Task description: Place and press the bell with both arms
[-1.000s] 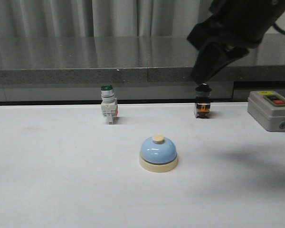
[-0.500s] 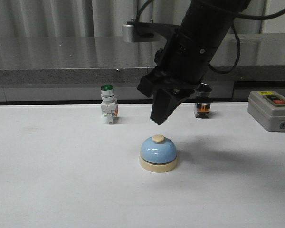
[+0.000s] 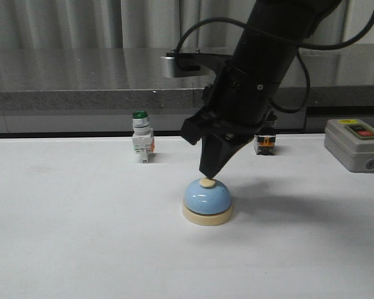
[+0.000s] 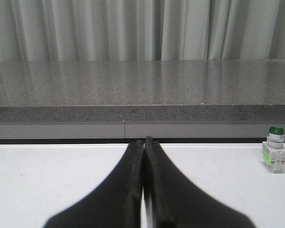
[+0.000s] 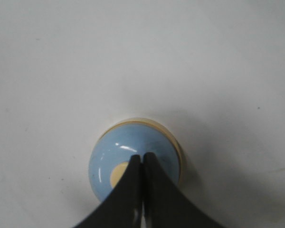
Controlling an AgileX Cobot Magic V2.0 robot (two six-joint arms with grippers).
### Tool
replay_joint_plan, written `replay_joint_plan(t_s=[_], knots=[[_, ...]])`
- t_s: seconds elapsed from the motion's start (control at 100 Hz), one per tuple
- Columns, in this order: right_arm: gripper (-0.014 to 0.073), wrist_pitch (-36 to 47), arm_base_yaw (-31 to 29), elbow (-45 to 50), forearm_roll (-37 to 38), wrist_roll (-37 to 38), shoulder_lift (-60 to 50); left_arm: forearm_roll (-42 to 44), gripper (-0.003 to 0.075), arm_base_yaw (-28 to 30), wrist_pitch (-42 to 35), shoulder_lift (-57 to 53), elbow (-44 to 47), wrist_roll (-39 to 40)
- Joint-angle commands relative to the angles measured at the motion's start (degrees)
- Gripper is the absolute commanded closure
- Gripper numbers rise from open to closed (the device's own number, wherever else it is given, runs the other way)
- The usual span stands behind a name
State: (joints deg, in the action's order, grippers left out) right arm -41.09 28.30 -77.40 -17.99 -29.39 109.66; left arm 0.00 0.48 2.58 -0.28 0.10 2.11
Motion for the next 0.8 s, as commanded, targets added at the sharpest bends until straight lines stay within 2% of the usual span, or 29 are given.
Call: replay_joint_plan(t_s=[0.0,0.18,0.4,0.79], knots=[[0.0654,1.55,-0.44,-1.49,0.78,4.17,-6.33,-0.32,0.0741,0.22,-4.22,-1.71,2.35,0.33],[0.0654,2.54,-3.12,0.94,5.59,16.48,-12.85,-0.32,0.0741,0.22,-4.22,-1.71,2.35,0.33],[0.0654,5.41,-8.73,10.26,9.06,27.85,-22.82,-0.32,0.0741,0.22,-4.22,-1.71,2.35,0.33],[0.0654,5.91,-23.27,28.42,10.84,30.69,-42.62,-0.32,0.0741,0.22,-4.22,-1.71,2.35,0.33]])
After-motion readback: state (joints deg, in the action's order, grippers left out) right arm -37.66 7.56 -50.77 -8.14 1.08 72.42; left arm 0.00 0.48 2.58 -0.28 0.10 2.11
